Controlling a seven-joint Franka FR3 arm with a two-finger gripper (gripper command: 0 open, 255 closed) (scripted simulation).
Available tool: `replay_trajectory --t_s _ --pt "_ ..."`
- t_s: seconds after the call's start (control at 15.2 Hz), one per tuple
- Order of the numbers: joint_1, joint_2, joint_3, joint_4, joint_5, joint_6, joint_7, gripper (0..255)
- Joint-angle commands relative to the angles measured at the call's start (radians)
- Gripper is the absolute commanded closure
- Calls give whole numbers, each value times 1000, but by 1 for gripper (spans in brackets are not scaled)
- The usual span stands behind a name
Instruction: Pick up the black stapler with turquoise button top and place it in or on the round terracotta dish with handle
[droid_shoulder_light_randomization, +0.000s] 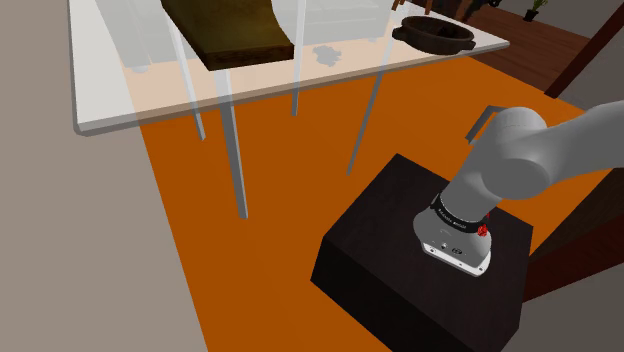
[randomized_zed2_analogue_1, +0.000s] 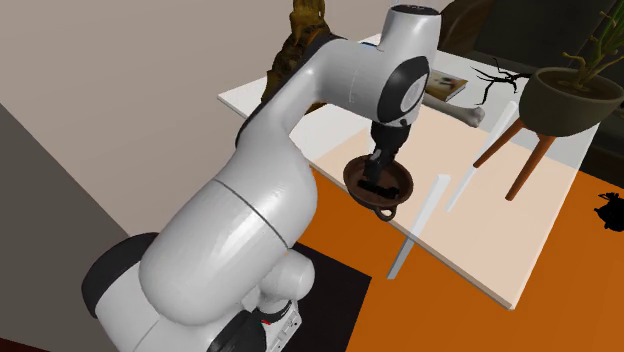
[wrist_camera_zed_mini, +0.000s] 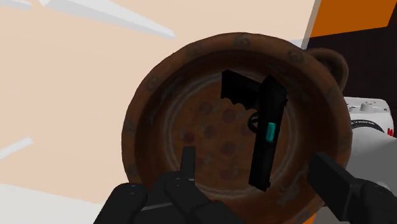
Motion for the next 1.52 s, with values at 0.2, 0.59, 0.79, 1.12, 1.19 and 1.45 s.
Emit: replay_trajectory --t_s 0.2,0.59,0.79,1.12,1.19,1.45 --pt "-56 -293 -56 -92 -7 41 -127 0" --pt "-97 -313 -70 -175 -3 111 -152 0" --pt "-108 -318 -78 -214 -7 143 -155 0" --pt "-110 -317 -77 -214 -6 144 -157 0" --pt "-114 -315 -76 -214 -3 145 -159 0" --pt "-102 -280 -90 -217 0 185 -156 255"
